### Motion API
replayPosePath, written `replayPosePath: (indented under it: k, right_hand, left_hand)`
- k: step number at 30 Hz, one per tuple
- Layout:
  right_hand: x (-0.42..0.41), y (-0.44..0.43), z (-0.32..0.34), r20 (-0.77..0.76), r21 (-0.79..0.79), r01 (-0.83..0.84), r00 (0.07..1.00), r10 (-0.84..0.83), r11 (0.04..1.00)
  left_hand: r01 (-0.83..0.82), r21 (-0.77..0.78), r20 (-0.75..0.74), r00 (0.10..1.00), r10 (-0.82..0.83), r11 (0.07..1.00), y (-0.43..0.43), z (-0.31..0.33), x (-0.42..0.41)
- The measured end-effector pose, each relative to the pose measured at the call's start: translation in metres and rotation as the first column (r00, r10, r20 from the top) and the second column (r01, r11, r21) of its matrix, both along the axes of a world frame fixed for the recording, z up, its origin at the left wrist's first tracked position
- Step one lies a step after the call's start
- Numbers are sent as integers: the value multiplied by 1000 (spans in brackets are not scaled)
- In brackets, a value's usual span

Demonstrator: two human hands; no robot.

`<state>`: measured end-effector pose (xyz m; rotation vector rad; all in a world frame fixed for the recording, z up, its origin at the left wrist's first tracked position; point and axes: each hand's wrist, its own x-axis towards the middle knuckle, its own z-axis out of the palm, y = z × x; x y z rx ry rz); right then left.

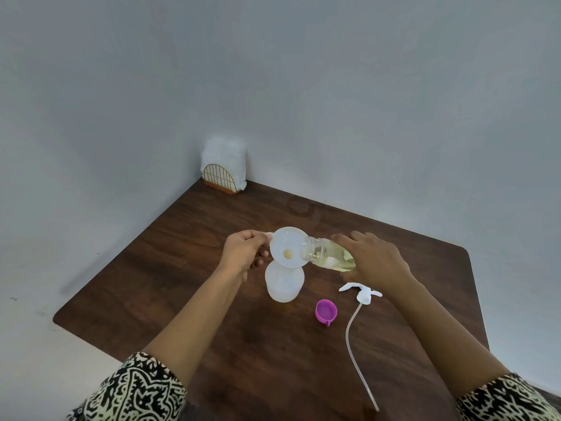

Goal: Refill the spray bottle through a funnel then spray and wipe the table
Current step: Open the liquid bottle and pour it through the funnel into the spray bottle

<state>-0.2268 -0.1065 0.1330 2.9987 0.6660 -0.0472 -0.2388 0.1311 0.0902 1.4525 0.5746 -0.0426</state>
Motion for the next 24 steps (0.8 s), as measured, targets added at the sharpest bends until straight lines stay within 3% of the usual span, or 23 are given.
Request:
replayPosePath:
  k: [24]
  right_hand:
    - [0,-1,5,6,-6,-16,1000,16,1000]
  left_hand:
    - [-7,16,-10,1000,7,1000,-1,2,0]
